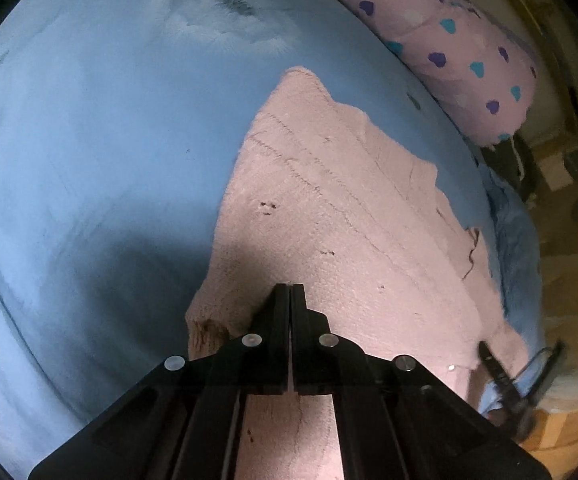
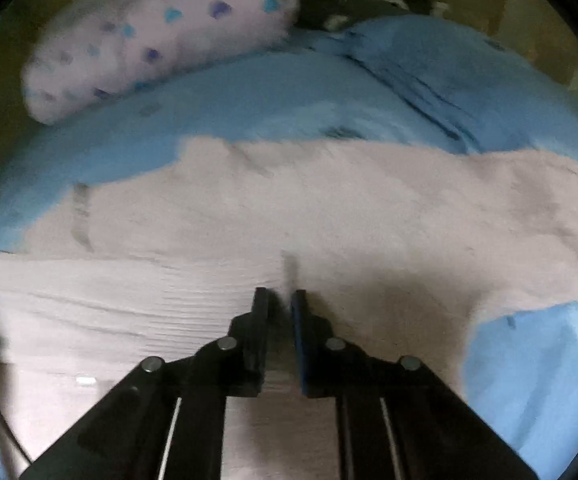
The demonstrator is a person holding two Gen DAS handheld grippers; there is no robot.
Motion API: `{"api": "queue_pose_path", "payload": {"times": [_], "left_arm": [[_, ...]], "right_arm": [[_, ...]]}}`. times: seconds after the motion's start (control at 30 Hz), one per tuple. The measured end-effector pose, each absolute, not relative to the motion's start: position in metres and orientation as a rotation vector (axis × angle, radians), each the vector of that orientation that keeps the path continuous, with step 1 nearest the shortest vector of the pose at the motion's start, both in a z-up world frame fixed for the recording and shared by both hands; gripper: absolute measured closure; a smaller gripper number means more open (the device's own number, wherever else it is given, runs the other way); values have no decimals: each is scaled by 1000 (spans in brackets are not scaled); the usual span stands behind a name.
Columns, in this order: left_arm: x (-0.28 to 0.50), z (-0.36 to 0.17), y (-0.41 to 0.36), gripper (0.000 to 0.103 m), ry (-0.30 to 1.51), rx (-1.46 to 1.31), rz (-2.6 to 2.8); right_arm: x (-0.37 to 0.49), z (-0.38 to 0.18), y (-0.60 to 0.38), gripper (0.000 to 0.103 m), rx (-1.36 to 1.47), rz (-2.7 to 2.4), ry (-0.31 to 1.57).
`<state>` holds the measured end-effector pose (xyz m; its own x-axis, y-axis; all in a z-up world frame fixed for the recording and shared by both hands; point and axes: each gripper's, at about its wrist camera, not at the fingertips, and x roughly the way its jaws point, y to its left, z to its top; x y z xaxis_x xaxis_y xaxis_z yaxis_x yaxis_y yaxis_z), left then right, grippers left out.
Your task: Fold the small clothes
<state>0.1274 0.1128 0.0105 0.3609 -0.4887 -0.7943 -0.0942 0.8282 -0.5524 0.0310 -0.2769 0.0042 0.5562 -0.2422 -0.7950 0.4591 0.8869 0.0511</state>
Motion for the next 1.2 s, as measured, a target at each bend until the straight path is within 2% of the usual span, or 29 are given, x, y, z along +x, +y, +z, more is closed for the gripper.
{"api": "queue_pose_path", "payload": {"times": [0.07, 0.33, 0.7, 0.9, 1.2], "left_arm": [[126, 17, 114, 103, 1197, -617, -265], [114, 56, 84, 103, 1131, -557, -407], [90, 63, 11, 103, 1106, -307, -482], [86, 58, -24, 103, 1163, -375, -592], [76, 53, -78, 103, 1125, -304, -668]], "right_arm": [[31, 10, -272, 58, 220, -451, 879], [24, 42, -253, 39, 234, -390, 825], [6, 39, -259, 39, 300, -343, 843], [-14, 44, -296, 39, 336, -386, 819], [-68, 45, -372, 39, 312, -504, 799]]}}
